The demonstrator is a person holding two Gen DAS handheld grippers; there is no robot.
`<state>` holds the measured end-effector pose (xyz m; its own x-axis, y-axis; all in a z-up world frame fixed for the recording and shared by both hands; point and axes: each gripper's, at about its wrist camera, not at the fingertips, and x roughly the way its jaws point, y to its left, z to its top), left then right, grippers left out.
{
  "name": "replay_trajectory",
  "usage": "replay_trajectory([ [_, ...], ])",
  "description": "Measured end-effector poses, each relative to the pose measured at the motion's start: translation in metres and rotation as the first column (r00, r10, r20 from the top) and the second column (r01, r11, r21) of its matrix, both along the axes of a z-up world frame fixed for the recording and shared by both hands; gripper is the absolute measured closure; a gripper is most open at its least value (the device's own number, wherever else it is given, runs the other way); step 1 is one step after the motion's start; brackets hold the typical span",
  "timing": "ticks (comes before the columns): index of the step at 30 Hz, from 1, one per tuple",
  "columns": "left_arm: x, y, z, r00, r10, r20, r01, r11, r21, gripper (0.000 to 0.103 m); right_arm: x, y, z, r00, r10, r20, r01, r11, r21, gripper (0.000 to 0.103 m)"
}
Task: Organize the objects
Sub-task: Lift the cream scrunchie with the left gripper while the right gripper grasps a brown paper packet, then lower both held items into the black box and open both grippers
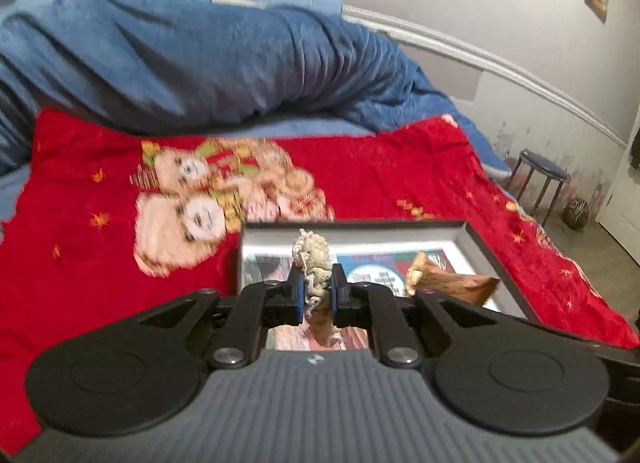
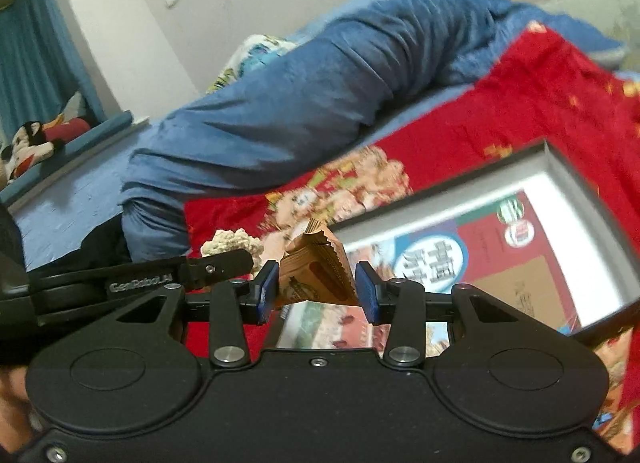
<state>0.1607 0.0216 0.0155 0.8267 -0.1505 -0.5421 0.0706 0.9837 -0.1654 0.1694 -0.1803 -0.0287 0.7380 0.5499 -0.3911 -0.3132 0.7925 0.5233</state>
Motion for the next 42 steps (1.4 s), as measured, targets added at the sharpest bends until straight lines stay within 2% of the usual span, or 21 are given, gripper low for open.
replay_trajectory([
  [4, 0.003, -0.015, -0.019, 0.998, -0.016, -0.054, 0.019, 0.999, 0.051, 0.087, 0.012, -0.003, -0.020, 0.999, -0.011, -0.037, 0.011, 1.000, -0.019, 0.062],
  [10, 0.003, -0.027, -0.036, 0.996, -0.002, -0.091, 0.011, 0.995, 0.101, 0.087, 0.020, -0.006, -0.041, 0.997, -0.009, -0.076, 0.009, 1.000, -0.004, 0.062],
  [20, 0.001, -0.030, -0.046, 0.993, 0.046, -0.113, -0.025, 0.983, 0.182, 0.087, 0.015, 0.001, -0.046, 0.996, 0.000, -0.088, 0.000, 1.000, -0.001, 0.062],
  [42, 0.003, -0.029, -0.045, 0.993, 0.037, -0.112, -0.013, 0.980, 0.200, 0.085, 0.007, 0.007, -0.040, 0.996, -0.012, -0.086, 0.007, 0.998, -0.062, 0.062],
])
